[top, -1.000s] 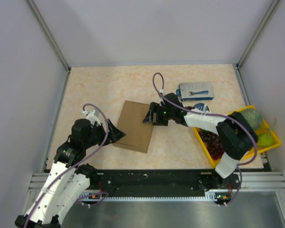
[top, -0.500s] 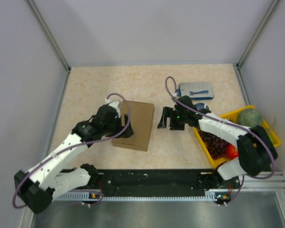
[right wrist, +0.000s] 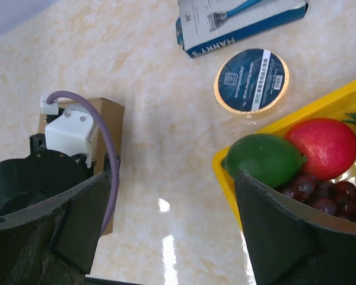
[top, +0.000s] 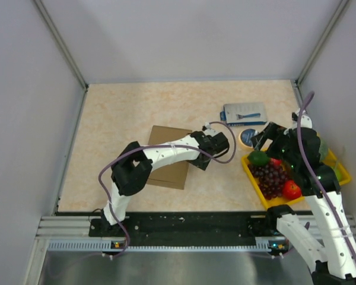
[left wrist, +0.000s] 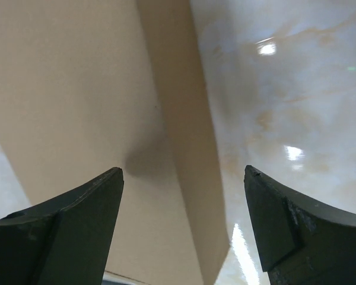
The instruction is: Fold the paper box
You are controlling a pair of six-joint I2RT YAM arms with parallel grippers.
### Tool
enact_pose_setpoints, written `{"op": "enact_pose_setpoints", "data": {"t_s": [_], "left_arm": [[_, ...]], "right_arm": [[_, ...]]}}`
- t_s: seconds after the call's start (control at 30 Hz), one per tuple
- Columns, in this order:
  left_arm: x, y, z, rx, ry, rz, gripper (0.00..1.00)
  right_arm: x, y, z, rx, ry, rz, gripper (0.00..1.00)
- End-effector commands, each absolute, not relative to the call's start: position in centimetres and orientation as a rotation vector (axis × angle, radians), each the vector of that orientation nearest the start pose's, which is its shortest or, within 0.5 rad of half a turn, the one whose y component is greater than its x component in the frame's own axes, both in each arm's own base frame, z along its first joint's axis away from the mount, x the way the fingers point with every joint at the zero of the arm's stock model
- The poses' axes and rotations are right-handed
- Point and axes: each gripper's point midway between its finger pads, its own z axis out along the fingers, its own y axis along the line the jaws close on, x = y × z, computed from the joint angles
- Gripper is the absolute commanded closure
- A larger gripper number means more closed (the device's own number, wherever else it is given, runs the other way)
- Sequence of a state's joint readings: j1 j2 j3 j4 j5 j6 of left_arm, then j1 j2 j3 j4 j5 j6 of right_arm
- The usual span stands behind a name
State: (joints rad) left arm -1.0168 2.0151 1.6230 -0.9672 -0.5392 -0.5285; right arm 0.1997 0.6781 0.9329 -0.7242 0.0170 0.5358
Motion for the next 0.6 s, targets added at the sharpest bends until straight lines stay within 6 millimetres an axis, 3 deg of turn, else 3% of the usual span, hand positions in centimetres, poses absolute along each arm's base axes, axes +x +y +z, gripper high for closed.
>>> {"op": "enact_pose_setpoints", "data": {"t_s": [0.0,0.03,0.2,0.3,0.5,0.57], "left_arm": [[27.8,-26.2,9.1,0.486,2.462,0.578,0.13],[27.9,-26.5,8.9,0.474,2.451,0.546,0.14],[27.7,-24.1,6.6,0.489,2.46,0.632,0.2],[28.4,-22.1,5.5,0.496,2.492,0.636,0.32],[31.9,-17.1,6.6,0.468,2.506,0.585,0.32],[33.9,-14.4,7.0,0.467,2.52,0.584,0.31]], "right_arm": [[23.2,7.1,24.1,0.294,2.134,0.434,0.15],[23.1,7.6,23.9,0.28,2.147,0.461,0.15],[23.7,8.7,23.2,0.26,2.142,0.529,0.15],[23.7,9.2,23.0,0.243,2.146,0.554,0.15],[23.8,9.7,22.4,0.23,2.153,0.588,0.15],[23.7,10.2,22.0,0.227,2.167,0.618,0.15]]}}
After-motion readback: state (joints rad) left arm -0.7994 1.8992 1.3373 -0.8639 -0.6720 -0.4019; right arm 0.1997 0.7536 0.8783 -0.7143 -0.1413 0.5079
